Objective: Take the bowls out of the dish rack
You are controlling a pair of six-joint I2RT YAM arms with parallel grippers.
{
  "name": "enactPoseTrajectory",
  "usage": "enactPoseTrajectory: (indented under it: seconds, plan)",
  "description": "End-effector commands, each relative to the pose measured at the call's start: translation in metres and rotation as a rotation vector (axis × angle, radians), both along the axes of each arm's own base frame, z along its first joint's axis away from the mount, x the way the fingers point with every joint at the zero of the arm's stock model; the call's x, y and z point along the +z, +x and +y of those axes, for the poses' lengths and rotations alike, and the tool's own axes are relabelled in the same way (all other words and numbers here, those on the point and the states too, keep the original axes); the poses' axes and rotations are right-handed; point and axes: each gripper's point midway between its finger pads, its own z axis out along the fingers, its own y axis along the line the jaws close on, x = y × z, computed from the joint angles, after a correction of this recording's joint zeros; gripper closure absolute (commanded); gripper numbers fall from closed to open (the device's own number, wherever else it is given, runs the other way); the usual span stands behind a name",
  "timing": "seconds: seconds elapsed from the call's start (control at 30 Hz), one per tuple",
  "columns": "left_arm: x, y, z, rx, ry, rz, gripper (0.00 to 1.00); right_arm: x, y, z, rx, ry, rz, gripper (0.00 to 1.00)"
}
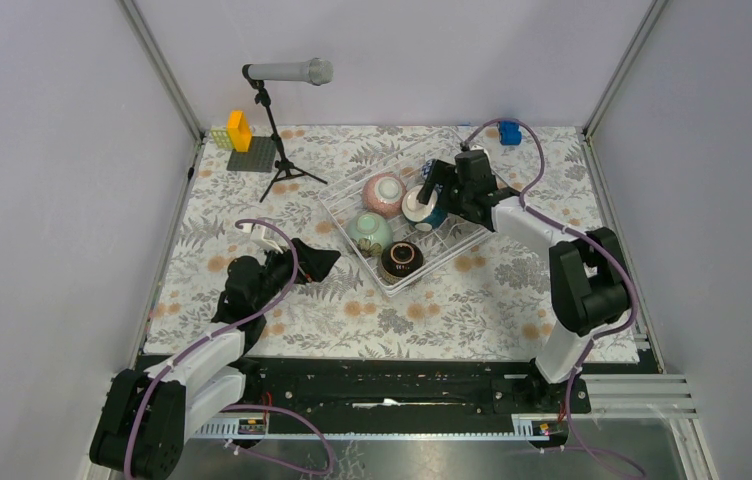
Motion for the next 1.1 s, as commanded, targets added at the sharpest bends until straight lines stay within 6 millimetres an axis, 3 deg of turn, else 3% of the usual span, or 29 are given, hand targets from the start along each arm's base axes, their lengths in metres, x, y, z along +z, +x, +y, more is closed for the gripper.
enactPoseTrajectory:
  seconds: [0.0,0.3,0.47,0.63,0.8,0.9,1.07]
  plan:
    - [0.022,0.001,-0.004,-0.022,-0.015,-0.084,0.01,0.003,0.011,0.008,0.011,0.05,-0.023,0.0]
    - [0.02,0.004,-0.001,0.003,-0.01,-0.076,0.01,-0.008,0.01,0.022,0.049,0.098,0.027,0.0]
    - [0.021,0.003,0.0,0.007,-0.01,-0.085,0.01,0.018,0.008,0.022,0.057,0.122,-0.027,0.08]
    - [0.021,0.003,-0.001,-0.002,-0.011,-0.084,0.01,0.049,0.003,0.02,0.082,0.121,-0.09,0.26]
    - [0.021,0.003,-0.002,-0.006,-0.013,-0.08,0.01,0.064,-0.005,0.019,0.107,0.087,-0.112,0.4]
    - [0.022,0.003,-0.002,-0.008,-0.015,-0.081,0.01,0.069,-0.007,0.022,0.133,0.05,-0.121,0.45]
    - [0.022,0.002,-0.002,-0.008,-0.015,-0.087,0.01,0.075,-0.009,0.028,0.143,-0.052,-0.144,0.43]
